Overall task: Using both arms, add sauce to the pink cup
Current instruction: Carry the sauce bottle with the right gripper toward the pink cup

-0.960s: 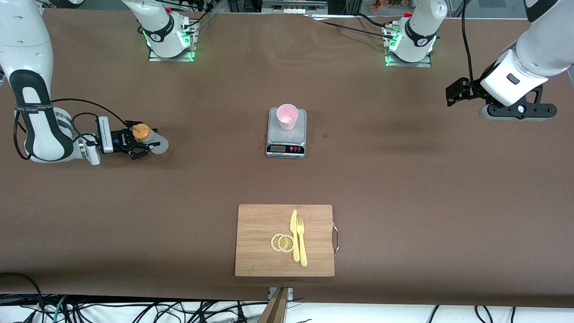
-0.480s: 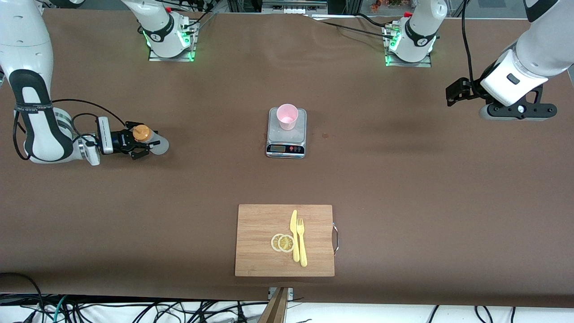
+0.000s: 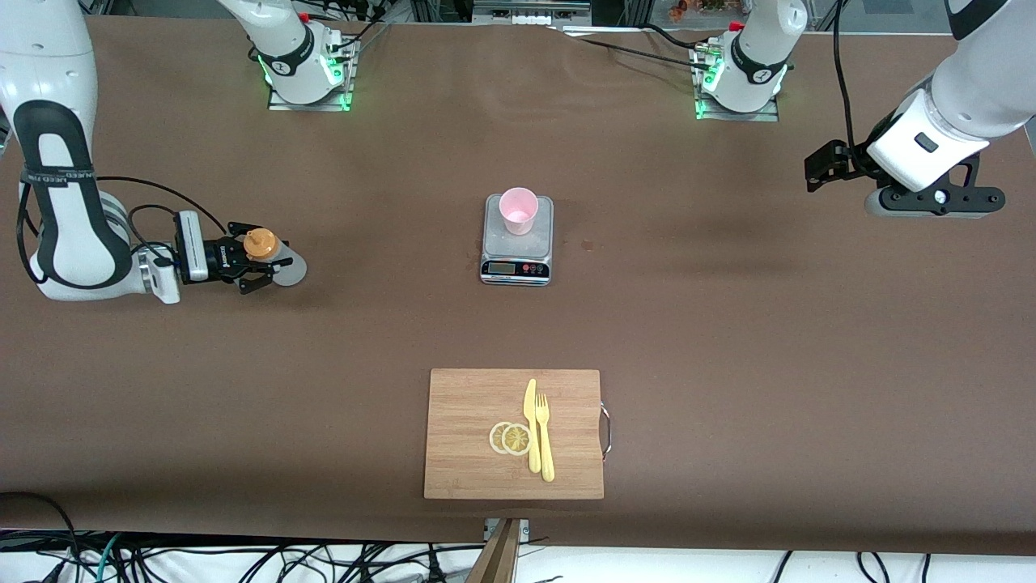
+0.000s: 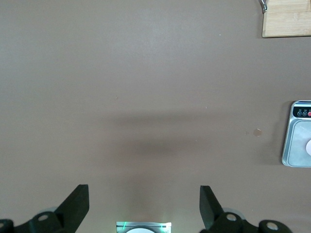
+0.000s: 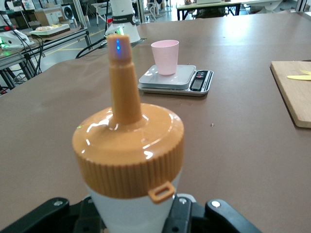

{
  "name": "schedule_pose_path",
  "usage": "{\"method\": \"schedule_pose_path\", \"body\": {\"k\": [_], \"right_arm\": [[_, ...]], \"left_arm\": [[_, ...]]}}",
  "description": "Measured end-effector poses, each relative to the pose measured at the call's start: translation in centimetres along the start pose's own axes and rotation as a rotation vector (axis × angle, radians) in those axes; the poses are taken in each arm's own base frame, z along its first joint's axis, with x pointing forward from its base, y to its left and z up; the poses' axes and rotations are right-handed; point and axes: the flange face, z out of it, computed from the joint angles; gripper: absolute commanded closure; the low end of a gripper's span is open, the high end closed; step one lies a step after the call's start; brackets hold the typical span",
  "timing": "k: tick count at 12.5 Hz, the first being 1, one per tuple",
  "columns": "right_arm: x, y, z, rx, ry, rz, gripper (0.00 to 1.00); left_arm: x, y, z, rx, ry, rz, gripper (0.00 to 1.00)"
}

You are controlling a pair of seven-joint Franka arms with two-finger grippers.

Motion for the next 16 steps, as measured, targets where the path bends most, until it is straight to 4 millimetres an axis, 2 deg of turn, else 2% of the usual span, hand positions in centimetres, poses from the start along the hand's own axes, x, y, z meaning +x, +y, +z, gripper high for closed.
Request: {"method": "schedule_pose_path", "body": {"k": [3, 5, 10, 16], "right_arm": [[4.5, 2.0, 0.6, -0.006, -0.089, 0.028, 0.66], [7.9, 3.6, 2.1, -0.008, -0.146, 0.049, 0.66], [14.6, 6.7, 7.5, -0.043, -0.268, 0.125, 0.66], [22.6, 8.9, 15.8, -0.07, -0.463, 0.217, 0.66]], "left_arm": [[0.0, 0.0, 0.0, 0.0, 0.0, 0.0, 0.0], [0.0, 0.0, 0.0, 0.0, 0.0, 0.0, 0.0], [0.0, 0.0, 0.0, 0.0, 0.0, -0.001, 0.0], [0.0, -0.1, 0.0, 0.0, 0.0, -0.001, 0.0]]}}
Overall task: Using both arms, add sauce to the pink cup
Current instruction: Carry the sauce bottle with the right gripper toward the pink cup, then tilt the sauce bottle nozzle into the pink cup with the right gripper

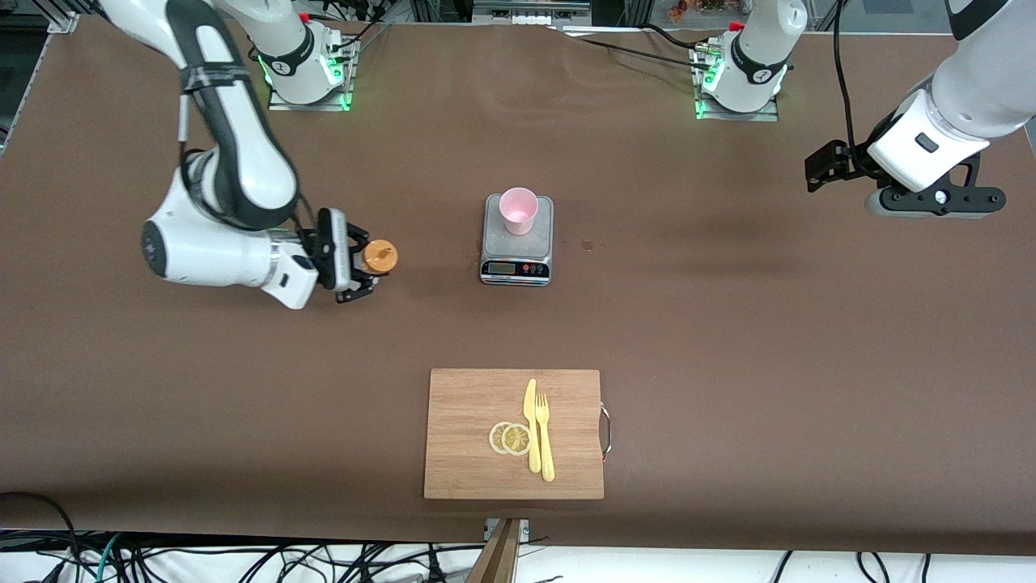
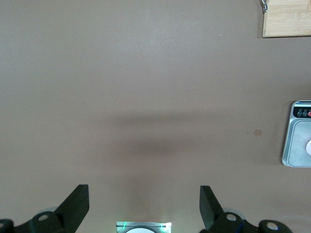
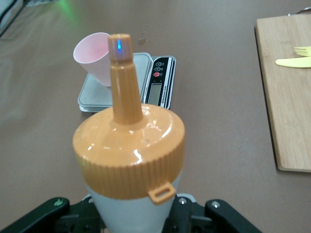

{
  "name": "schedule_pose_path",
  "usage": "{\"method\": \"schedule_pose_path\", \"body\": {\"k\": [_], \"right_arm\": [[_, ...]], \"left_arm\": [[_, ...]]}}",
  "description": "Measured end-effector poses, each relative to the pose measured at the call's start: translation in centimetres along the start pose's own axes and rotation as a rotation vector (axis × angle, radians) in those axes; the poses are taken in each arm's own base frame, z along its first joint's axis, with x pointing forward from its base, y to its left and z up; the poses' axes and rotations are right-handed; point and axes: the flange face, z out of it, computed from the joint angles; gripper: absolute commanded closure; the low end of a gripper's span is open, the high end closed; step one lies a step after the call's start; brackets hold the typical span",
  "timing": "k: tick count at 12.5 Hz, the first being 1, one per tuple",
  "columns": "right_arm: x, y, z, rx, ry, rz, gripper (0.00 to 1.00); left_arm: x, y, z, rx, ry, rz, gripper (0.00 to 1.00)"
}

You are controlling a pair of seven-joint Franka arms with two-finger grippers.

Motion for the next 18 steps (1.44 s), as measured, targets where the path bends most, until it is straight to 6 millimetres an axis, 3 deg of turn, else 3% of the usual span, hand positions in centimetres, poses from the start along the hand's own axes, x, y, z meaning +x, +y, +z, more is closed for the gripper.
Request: {"method": "schedule_pose_path", "body": {"k": [4, 9, 11, 18], "right_arm": [[6.9, -1.1, 1.7, -0.016, -0.133, 0.064, 0.66], [12.4, -3.0, 3.6, -0.066, -0.302, 0.12, 0.66], [13.8, -3.8, 4.9, -0.079, -0.337, 0.137, 0.66], [15.3, -5.3, 8.8, -0.104, -0.478, 0.134, 0.66]], "left_arm": [[0.0, 0.0, 0.0, 0.0, 0.0, 0.0, 0.0], [0.0, 0.0, 0.0, 0.0, -0.001, 0.0, 0.0], [0.0, 0.0, 0.0, 0.001, -0.004, 0.0, 0.0], [0.0, 0.0, 0.1, 0.001, -0.005, 0.0, 0.0]]}}
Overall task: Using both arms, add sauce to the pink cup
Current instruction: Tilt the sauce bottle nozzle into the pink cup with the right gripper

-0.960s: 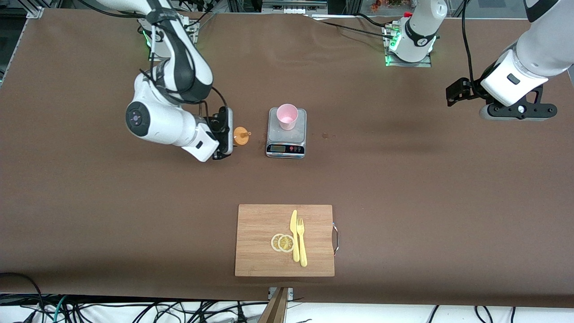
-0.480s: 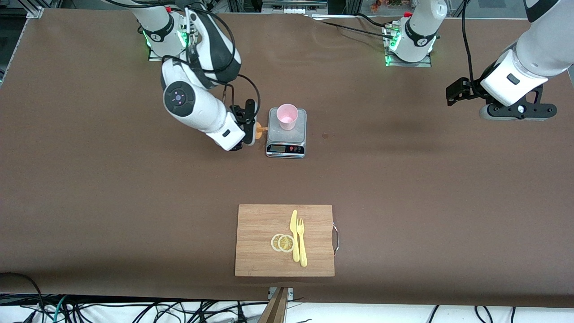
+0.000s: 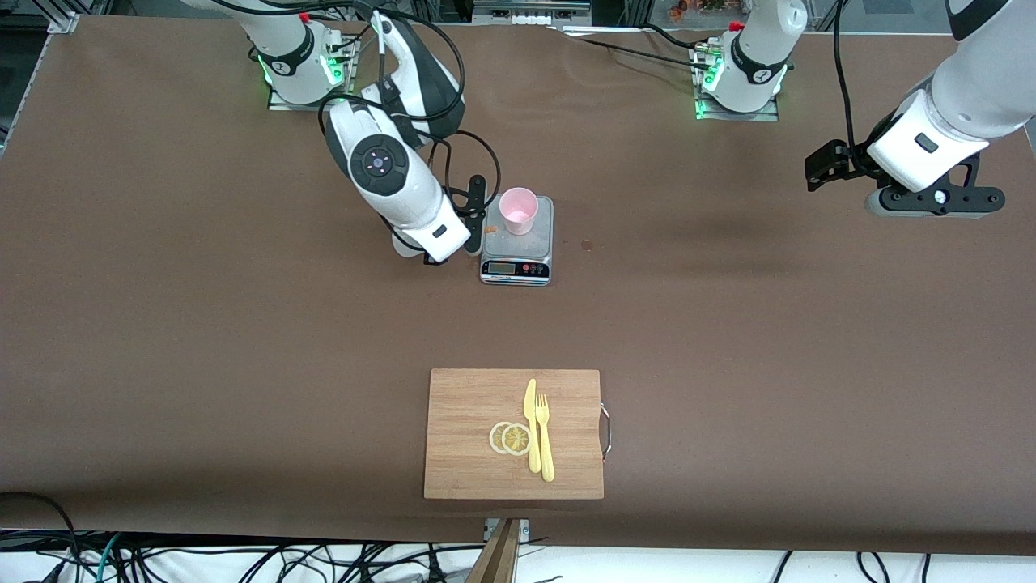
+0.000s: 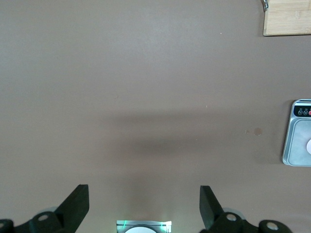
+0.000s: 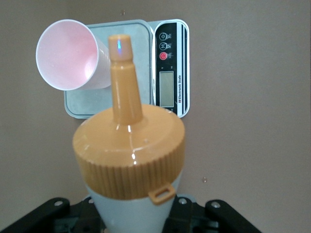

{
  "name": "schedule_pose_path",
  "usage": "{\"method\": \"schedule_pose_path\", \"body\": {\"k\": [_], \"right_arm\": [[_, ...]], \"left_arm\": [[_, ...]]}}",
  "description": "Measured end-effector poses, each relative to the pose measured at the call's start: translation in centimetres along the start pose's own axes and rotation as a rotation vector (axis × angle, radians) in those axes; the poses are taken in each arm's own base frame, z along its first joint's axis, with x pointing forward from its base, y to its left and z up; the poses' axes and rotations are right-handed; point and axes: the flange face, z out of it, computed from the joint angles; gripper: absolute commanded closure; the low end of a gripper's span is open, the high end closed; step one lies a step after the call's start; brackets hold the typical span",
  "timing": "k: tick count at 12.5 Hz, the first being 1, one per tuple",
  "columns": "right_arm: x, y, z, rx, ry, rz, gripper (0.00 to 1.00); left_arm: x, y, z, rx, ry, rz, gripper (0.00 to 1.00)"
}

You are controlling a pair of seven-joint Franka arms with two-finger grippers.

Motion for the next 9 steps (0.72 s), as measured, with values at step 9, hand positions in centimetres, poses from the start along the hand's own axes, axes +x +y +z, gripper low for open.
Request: {"method": "schedule_pose_path", "body": {"k": [9], "right_arm": [[3.9, -3.5, 2.7, -0.019, -0.088, -0.04, 0.66]], "left_arm": [[0.0, -0.1, 0.0, 0.0, -0.001, -0.001, 0.0]]}}
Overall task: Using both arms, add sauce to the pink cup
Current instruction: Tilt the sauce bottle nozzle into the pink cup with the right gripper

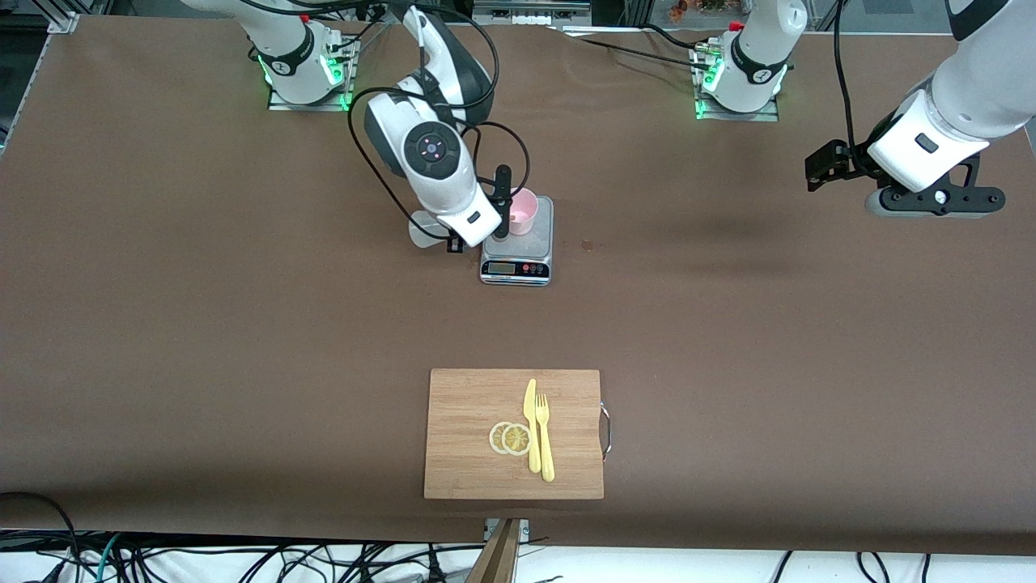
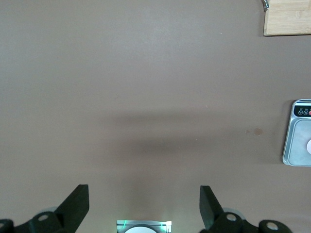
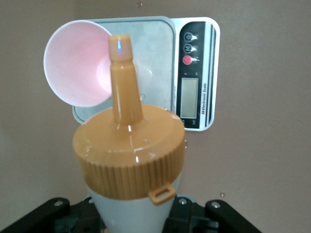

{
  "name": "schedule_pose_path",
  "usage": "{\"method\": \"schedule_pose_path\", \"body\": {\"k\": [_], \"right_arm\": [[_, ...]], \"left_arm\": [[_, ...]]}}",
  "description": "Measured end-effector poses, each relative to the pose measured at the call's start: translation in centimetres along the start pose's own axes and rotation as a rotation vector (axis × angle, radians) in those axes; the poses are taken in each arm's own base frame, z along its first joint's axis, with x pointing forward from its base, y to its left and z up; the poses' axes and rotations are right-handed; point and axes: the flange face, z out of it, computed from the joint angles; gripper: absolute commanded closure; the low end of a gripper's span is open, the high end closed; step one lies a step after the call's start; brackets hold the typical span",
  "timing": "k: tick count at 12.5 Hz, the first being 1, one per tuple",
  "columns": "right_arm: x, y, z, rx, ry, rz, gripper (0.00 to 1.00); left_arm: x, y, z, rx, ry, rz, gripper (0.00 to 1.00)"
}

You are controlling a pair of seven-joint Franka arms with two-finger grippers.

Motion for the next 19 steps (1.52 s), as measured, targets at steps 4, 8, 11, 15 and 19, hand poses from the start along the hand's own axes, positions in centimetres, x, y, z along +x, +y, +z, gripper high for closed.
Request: {"method": "schedule_pose_path", "body": {"k": [4, 8, 11, 15, 19], "right_arm": [[-0.1, -0.1, 0.3, -0.015, -0.033, -0.015, 0.66], [-0.8, -0.4, 1.1, -0.006, -0.063, -0.022, 0.66], [-1.0, -1.4, 1.4, 0.007, -0.082, -0.034, 0.66], [0.1, -3.4, 2.3, 0.014, -0.121, -0.066, 0.66], [0.6, -4.7, 3.4, 0.014, -0.156, -0.078, 0.66]], "left_arm": [[0.1, -0.8, 0.1, -0.004, -0.004, -0.014, 0.0], [0.2, -1.9, 0.3, -0.019, -0.013, -0.037, 0.0], [0.2, -2.1, 0.3, -0.019, -0.015, -0.04, 0.0], [0.2, -2.1, 0.3, -0.019, -0.018, -0.039, 0.0], [0.1, -2.0, 0.3, -0.019, -0.021, -0.038, 0.0]]}}
